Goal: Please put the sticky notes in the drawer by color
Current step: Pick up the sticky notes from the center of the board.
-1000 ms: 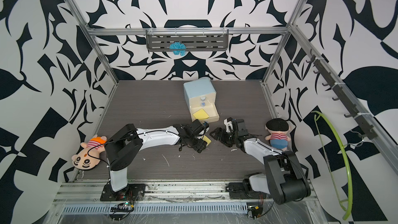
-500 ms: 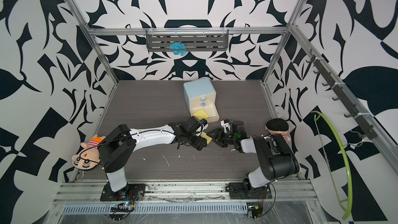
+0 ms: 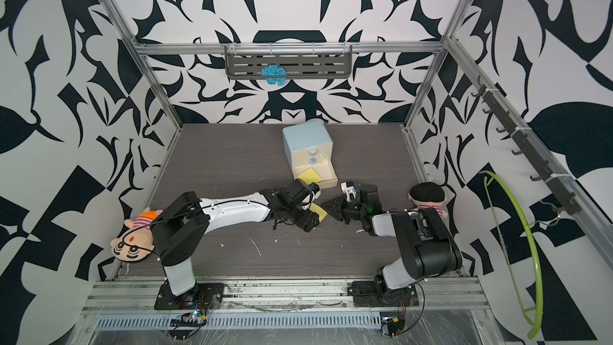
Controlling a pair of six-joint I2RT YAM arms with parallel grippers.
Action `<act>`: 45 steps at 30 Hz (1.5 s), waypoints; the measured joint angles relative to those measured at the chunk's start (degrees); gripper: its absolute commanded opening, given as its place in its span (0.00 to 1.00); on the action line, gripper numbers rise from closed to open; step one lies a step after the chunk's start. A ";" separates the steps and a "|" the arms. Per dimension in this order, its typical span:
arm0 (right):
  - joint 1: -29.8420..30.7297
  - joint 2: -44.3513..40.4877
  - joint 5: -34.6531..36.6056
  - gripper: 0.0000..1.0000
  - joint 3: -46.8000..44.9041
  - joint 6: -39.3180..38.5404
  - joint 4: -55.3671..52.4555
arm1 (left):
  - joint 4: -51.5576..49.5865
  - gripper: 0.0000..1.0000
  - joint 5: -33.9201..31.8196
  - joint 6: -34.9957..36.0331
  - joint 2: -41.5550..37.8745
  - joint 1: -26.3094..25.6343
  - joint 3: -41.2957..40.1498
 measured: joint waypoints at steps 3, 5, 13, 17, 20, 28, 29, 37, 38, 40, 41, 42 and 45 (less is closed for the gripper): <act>-0.04 -0.02 0.15 0.51 0.20 -0.83 -1.46 | 0.02 0.81 -0.02 0.00 0.00 0.00 0.00; -0.15 -0.02 0.52 0.59 0.39 -2.29 -3.30 | 0.07 0.81 -0.11 0.00 0.00 0.00 0.00; -0.28 0.52 -1.27 0.40 0.31 -1.16 -1.42 | 0.28 0.81 -0.61 -0.02 0.00 0.02 0.04; -0.35 1.60 -2.60 0.35 0.09 0.87 1.84 | 0.46 0.81 -0.90 -0.04 0.00 0.22 0.09; -0.37 1.79 -2.93 0.32 0.07 1.66 2.78 | 0.48 0.81 -0.98 -0.20 0.00 0.22 0.09; -0.39 2.40 -3.10 0.23 0.07 1.75 3.76 | 0.72 0.81 -1.18 -0.44 0.00 0.24 0.09; -0.42 2.56 -3.10 0.22 0.07 1.68 3.74 | 0.70 0.81 -1.18 -0.44 0.00 0.24 0.09; -0.66 2.54 -3.13 0.26 0.07 -0.79 2.03 | 0.70 0.81 -0.92 -0.44 -0.02 0.35 0.09; -0.66 2.54 -3.13 0.28 0.07 -1.16 1.86 | 0.72 0.81 -0.85 -0.46 -0.02 0.37 0.09; -0.66 2.54 -3.34 0.29 0.07 -1.55 1.40 | 1.03 0.81 -0.81 -0.46 -0.04 0.44 0.09; -0.66 2.56 -3.43 0.30 0.07 -1.70 1.29 | 1.16 0.81 -0.74 -0.46 -0.07 0.48 0.09; -0.66 2.56 -3.56 0.30 0.07 -1.73 1.27 | 1.27 0.81 -0.74 -0.46 -0.09 0.52 0.09; -0.66 2.91 -4.00 0.33 0.07 -1.77 1.29 | 1.64 0.81 -0.72 -0.48 -0.09 0.61 0.09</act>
